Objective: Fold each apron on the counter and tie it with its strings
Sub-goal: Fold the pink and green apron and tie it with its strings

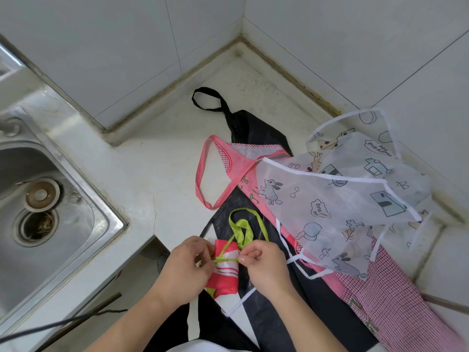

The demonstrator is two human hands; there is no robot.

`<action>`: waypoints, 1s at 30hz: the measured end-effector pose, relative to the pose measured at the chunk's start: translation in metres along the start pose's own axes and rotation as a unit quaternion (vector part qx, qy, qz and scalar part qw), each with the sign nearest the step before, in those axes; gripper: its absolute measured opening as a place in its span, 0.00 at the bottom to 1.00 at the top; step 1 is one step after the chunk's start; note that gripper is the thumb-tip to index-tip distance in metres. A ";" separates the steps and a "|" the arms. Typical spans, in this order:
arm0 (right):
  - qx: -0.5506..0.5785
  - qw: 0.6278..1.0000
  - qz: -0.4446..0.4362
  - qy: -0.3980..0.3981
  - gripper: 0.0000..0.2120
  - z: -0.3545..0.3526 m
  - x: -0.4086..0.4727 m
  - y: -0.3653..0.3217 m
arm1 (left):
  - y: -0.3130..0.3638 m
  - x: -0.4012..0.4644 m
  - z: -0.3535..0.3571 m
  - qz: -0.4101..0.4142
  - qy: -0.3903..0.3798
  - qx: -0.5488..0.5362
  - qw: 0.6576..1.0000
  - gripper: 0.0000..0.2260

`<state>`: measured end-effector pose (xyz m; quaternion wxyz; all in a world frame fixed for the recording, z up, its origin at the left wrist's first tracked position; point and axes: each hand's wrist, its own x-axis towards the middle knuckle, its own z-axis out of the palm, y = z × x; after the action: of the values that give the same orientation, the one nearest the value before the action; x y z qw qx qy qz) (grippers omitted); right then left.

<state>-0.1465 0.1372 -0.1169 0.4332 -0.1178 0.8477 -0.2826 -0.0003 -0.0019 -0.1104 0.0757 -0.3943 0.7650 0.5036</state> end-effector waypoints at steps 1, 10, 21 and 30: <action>-0.009 1.000 -0.001 0.008 0.09 0.000 -0.001 0.001 | -0.001 0.000 -0.002 -0.010 -0.004 -0.016 1.000 0.12; -0.035 0.997 -0.020 0.065 0.14 0.000 -0.003 0.003 | 0.004 -0.003 -0.029 -0.051 -0.077 -0.040 0.995 0.09; -0.021 0.997 -0.031 0.068 0.11 -0.003 0.003 0.010 | -0.001 -0.002 -0.029 -0.105 -0.106 -0.051 0.987 0.02; -0.069 0.990 -0.042 0.116 0.16 -0.017 0.008 0.018 | -0.009 0.005 -0.039 -0.046 -0.027 0.181 0.982 0.12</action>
<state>-0.1642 0.1550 -0.1247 0.3101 -0.1494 0.9040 -0.2534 0.0134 -0.0391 -0.1006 0.1898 -0.3946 0.8224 0.3632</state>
